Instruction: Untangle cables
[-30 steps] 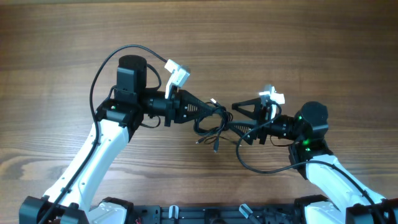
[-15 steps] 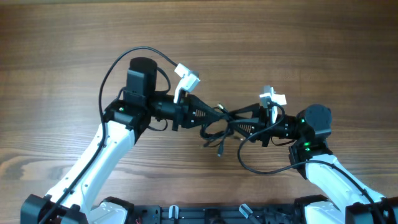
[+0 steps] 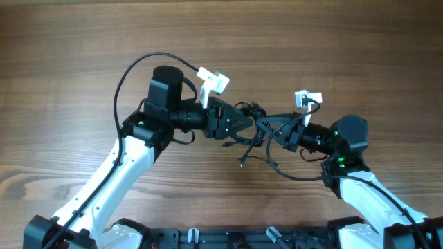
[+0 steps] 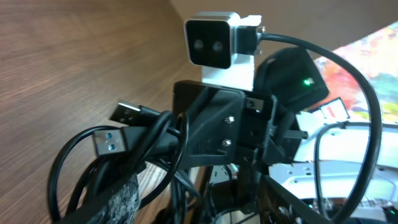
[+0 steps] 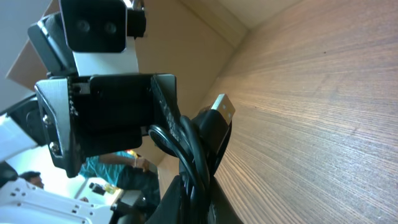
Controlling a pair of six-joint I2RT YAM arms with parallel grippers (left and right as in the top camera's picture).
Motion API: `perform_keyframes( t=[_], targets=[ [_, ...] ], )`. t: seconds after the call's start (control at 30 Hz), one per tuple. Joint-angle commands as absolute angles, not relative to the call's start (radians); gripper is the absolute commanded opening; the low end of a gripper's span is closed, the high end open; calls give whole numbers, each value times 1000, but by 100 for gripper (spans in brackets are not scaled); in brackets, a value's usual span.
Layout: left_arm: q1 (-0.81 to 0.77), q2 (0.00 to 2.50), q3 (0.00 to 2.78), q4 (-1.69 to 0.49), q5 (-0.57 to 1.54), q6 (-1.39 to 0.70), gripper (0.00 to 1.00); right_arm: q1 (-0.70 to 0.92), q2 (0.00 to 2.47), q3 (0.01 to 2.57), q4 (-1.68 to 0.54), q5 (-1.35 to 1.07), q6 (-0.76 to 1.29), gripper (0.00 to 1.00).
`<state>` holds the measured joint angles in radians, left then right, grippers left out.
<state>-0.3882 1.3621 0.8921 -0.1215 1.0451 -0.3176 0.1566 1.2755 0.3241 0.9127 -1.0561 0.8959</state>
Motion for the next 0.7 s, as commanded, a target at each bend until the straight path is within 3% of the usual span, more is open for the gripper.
perform_keyframes(
  t=[0.0,0.03,0.23,0.43,0.67],
  targets=[
    [-388,1364,898,-142,857,-330,84,157,1275,333,927,-1063,951,4],
    [-383,1364,898,-143,796,-330,99,149,1275,333,927,-1062,977,4],
    [-275,1364,898,-148,747,-329,100,84,1275,333,927,-1073,1055,4],
    [-274,1364,898,-276,978,37,100,90,1275,333,936,-1074,1128,4],
    [-274,1378,898,-319,1018,125,97,115,1275,333,963,-1082,1127,4]
  ],
)
